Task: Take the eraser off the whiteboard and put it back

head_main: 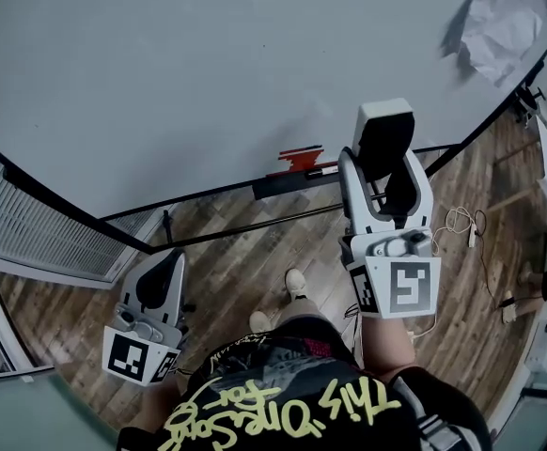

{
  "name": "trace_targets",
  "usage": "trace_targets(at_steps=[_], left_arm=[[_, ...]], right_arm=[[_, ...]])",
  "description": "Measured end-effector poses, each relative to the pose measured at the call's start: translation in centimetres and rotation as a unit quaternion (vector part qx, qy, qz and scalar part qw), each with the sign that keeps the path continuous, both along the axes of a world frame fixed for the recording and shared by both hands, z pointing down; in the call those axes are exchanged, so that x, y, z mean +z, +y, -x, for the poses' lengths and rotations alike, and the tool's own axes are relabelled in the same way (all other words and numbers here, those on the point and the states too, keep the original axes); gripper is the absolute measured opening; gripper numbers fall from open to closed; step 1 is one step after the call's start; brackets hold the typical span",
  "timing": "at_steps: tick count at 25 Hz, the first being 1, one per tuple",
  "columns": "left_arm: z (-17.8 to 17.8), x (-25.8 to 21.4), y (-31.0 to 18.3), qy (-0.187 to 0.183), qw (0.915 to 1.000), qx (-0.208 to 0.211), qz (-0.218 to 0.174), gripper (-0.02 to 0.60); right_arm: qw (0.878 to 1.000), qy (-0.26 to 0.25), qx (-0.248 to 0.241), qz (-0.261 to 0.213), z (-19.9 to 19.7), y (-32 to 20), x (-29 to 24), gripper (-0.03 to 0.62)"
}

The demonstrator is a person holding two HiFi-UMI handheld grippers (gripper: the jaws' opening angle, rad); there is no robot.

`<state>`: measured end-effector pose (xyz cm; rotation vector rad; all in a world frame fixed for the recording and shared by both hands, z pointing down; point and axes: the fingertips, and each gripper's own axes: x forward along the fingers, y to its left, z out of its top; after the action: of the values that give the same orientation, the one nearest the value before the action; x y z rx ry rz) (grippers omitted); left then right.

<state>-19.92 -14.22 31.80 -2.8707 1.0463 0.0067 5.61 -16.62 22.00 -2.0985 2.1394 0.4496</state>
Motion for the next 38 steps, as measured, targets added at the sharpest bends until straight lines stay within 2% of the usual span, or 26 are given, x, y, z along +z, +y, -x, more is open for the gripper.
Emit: trace_targets(at_steps=[16,29,38], left_arm=[[-0.9,0.3,0.2,-0.004,0.9999,0.012,0.005,0.008],[-2.1,0.0,0.4,-0.005,0.9998,0.017,-0.001,0.008],[-2.1,-0.3,0.0,-0.005,1.0000,0.006,-0.005,0.008]], right_arm=[[1.000,-0.021,-0.003,0.013,-0.7,3.4,0.9,0.262],[1.000,-0.023,-0.002,0.008,-1.5,3.6,0.8,0.262],[1.000,-0.020,-0.022,0.009,-0.7,2.1,0.7,0.262]])
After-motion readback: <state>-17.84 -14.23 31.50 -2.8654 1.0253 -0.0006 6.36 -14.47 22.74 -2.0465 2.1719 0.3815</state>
